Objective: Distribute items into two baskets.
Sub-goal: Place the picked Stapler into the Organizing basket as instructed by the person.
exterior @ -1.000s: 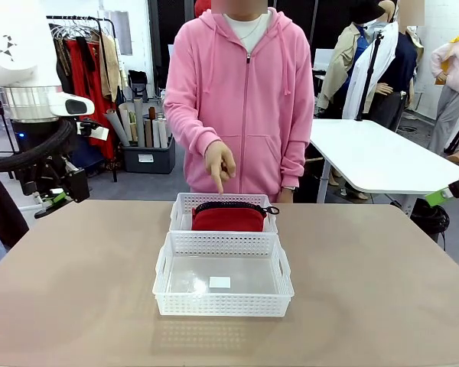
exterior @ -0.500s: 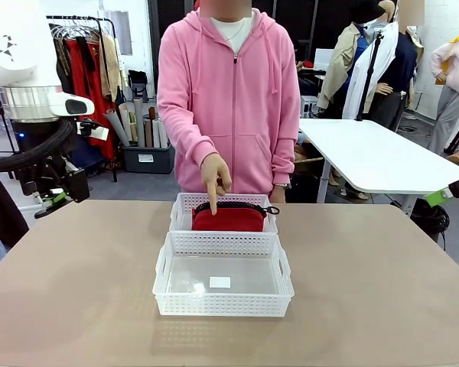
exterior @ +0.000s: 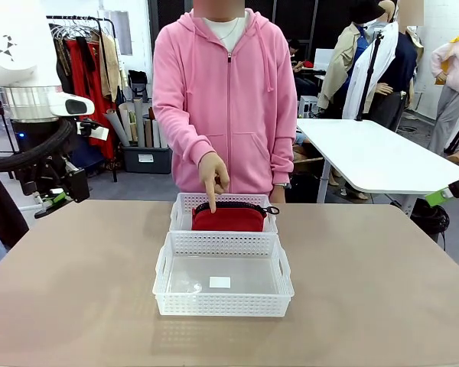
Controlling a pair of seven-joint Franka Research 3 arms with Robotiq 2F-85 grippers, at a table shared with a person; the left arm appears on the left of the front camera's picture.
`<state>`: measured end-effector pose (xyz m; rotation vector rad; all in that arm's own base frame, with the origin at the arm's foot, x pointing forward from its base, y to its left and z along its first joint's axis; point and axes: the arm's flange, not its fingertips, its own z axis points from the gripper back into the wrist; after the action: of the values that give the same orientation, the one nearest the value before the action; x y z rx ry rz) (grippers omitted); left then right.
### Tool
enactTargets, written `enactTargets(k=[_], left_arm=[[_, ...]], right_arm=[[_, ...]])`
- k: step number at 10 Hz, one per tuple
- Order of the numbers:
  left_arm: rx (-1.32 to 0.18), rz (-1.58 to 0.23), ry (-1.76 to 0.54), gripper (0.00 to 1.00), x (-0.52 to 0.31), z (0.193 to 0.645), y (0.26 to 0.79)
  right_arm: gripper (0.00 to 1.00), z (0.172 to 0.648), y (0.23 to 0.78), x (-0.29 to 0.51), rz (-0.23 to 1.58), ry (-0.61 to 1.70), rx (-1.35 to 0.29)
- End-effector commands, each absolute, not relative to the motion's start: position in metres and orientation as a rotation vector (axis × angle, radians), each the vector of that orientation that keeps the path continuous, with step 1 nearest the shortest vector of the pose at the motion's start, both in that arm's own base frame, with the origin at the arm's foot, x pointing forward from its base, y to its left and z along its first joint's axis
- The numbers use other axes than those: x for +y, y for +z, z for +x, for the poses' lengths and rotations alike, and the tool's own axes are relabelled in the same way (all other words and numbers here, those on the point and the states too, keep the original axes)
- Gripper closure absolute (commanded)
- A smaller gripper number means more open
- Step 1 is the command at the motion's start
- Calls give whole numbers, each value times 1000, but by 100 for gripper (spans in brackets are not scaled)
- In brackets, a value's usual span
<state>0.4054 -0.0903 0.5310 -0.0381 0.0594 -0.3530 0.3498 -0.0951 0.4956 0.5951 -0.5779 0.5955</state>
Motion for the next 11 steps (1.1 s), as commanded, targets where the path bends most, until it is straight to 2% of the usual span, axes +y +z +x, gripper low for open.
enactTargets(k=[1, 11], left_arm=[[59, -38, -353, 100, -90, 405, 531], [48, 7, -880, 100, -206, 354, 485]], right_arm=[[0, 351, 497, -94, 609, 595, -593], [0, 351, 497, -94, 609, 595, -593]])
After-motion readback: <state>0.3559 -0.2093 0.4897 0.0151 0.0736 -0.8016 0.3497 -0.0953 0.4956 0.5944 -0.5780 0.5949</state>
